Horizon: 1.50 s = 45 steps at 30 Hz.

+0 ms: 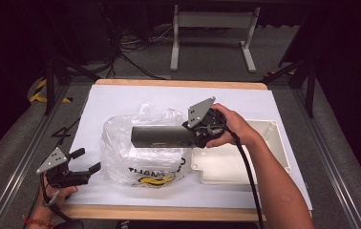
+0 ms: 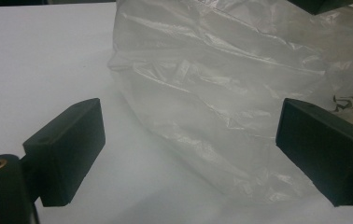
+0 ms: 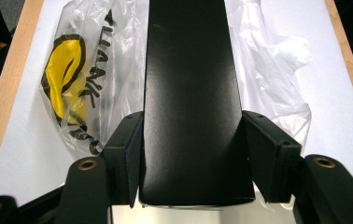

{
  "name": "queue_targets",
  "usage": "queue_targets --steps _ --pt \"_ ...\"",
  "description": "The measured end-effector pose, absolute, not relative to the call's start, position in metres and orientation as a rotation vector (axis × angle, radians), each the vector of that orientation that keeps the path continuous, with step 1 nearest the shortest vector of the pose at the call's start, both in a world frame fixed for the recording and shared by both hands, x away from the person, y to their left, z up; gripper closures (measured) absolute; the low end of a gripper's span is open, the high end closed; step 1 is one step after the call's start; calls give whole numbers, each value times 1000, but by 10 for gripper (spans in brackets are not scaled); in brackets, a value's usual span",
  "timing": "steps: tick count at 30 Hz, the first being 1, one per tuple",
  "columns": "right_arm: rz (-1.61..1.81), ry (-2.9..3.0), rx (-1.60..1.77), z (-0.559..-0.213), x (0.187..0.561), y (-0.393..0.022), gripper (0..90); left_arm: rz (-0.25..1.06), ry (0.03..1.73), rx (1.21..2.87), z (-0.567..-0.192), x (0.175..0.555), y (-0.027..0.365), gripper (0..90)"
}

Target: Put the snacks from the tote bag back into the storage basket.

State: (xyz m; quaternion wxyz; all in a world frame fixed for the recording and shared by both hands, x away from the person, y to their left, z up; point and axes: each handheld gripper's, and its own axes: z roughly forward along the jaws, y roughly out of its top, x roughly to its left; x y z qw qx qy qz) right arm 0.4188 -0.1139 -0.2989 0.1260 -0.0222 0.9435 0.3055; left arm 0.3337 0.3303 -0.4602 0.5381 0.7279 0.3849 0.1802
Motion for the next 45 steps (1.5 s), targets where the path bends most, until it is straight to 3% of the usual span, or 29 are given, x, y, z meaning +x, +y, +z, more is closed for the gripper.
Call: queue_targets --steps 17,45 --pt "905 2718 -50 -294 407 -147 432 429 917 1732 -460 334 330 91" --pt "828 2718 116 -290 380 -270 432 431 938 1740 -460 335 329 91"
